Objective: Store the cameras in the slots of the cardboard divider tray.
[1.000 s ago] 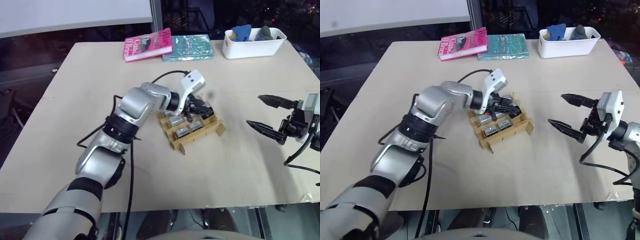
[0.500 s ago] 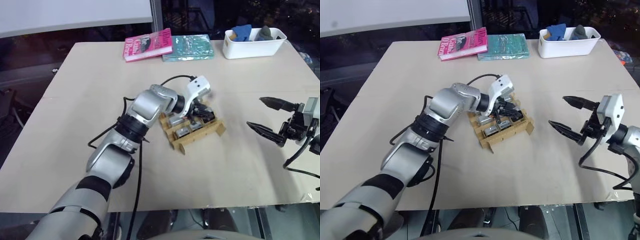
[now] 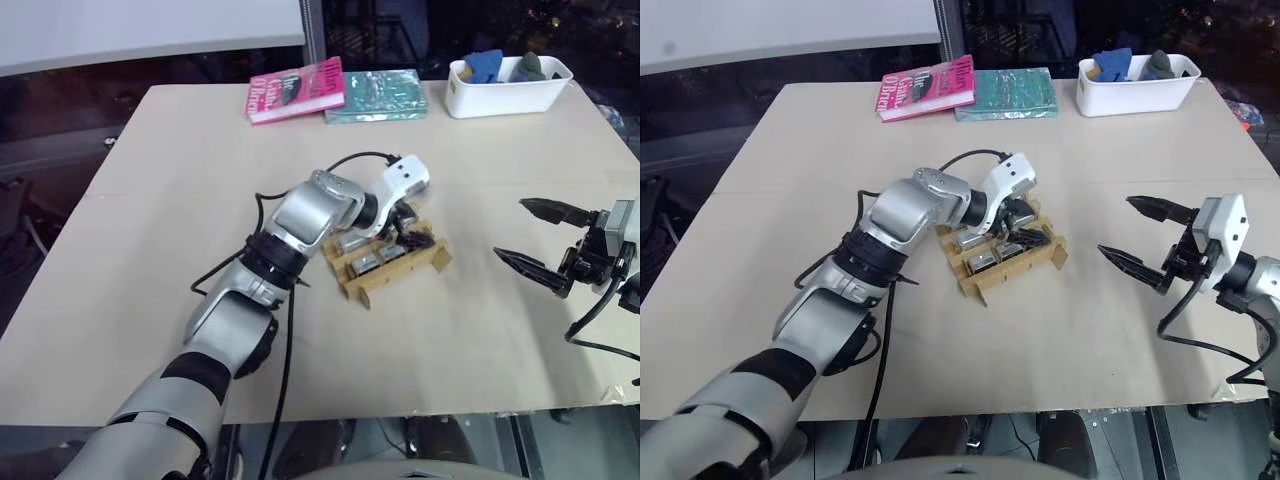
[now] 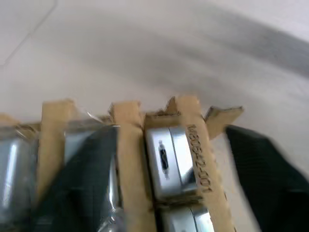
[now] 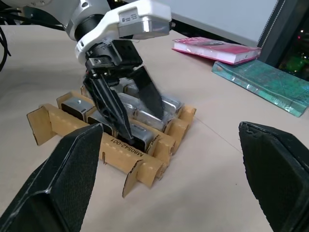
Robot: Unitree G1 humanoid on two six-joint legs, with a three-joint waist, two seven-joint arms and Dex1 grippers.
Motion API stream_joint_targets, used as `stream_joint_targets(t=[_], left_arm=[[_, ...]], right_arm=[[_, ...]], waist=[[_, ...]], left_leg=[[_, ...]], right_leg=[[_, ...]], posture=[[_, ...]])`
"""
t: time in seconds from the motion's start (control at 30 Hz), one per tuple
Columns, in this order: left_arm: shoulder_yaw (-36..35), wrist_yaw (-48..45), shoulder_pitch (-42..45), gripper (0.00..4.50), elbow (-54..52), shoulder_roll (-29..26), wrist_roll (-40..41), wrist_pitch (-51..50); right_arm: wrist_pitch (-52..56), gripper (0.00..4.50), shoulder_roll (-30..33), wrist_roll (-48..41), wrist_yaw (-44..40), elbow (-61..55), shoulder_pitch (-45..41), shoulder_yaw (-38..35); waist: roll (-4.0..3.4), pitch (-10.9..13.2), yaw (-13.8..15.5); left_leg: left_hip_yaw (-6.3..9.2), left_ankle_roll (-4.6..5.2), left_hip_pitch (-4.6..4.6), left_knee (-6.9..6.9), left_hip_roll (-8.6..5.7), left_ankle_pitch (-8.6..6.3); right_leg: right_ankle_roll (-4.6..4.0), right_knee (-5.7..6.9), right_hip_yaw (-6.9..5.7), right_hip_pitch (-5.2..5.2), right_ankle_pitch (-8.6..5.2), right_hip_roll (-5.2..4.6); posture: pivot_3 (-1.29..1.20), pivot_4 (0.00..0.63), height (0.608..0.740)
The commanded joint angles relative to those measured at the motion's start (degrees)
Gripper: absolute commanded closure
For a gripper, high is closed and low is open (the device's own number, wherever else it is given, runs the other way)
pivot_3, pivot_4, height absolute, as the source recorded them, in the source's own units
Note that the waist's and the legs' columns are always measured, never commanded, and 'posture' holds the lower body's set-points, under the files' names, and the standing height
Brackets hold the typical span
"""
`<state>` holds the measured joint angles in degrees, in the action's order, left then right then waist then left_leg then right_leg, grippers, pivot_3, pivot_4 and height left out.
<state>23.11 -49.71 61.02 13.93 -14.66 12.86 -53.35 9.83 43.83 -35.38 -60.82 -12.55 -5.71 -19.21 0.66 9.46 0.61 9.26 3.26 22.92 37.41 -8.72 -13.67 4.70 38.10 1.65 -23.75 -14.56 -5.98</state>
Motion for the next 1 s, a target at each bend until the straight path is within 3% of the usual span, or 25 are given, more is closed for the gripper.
stream_joint_targets(t=[0.03,0.13,0.2,0.57,0.77,1.0], left_arm=[[-7.9,1.8,1.8,0.16,-7.8,0.7,4.1,-1.9],[-15.5,4.7,0.1,0.16,-13.0,1.9,8.0,-1.6],[-21.8,5.8,-5.5,0.16,-19.5,0.8,9.5,6.4],[-44.7,2.9,-43.6,0.16,-42.5,-14.2,19.5,13.8],[-51.8,-2.4,-65.1,0.16,-42.7,-16.9,19.7,21.5],[-51.2,-0.3,-75.2,0.16,-40.8,-15.8,17.8,27.1]], right_arm=[[-0.7,0.00,0.9,-0.6,0.1,-2.0,-0.1,-2.3],[-0.4,0.00,0.7,-0.7,0.3,-2.6,0.3,-2.1],[0.0,0.00,0.3,-0.9,0.6,-3.1,1.1,-1.9],[2.2,0.00,1.8,-2.7,-1.0,-1.0,5.2,-5.6],[3.4,0.00,4.4,-2.4,-3.0,1.1,7.4,-8.4],[4.2,0.00,6.8,2.6,-0.2,2.9,13.1,-11.2]], waist=[[0.00,0.0,0.0],[0.00,0.0,0.0],[-0.04,0.0,-0.1],[-0.11,-0.1,-0.7],[-0.13,-0.1,0.2],[-0.13,-0.1,1.5]], left_leg=[[0.01,0.00,0.00,0.00,0.00,0.00],[0.02,0.00,0.00,0.01,0.00,0.00],[0.03,0.00,0.00,0.03,0.01,0.00],[-0.13,0.00,-0.17,0.05,0.07,0.00],[-0.15,0.00,-0.18,-0.01,0.08,-0.02],[-0.15,0.14,-0.19,-0.02,0.08,-0.12]], right_leg=[[0.00,0.00,-0.01,0.00,0.00,0.00],[0.00,0.00,-0.02,0.01,0.00,0.00],[0.00,-0.01,-0.02,0.01,0.00,0.00],[-0.01,0.04,0.12,0.09,0.03,0.02],[-0.04,0.00,0.13,0.09,0.05,0.02],[-0.04,-0.12,0.13,0.16,0.04,-0.03]], posture=[[0.00,0.150,0.740],[0.00,0.150,0.740],[0.00,0.150,0.740],[0.00,0.150,0.740],[0.00,0.150,0.740],[0.00,0.150,0.740]])
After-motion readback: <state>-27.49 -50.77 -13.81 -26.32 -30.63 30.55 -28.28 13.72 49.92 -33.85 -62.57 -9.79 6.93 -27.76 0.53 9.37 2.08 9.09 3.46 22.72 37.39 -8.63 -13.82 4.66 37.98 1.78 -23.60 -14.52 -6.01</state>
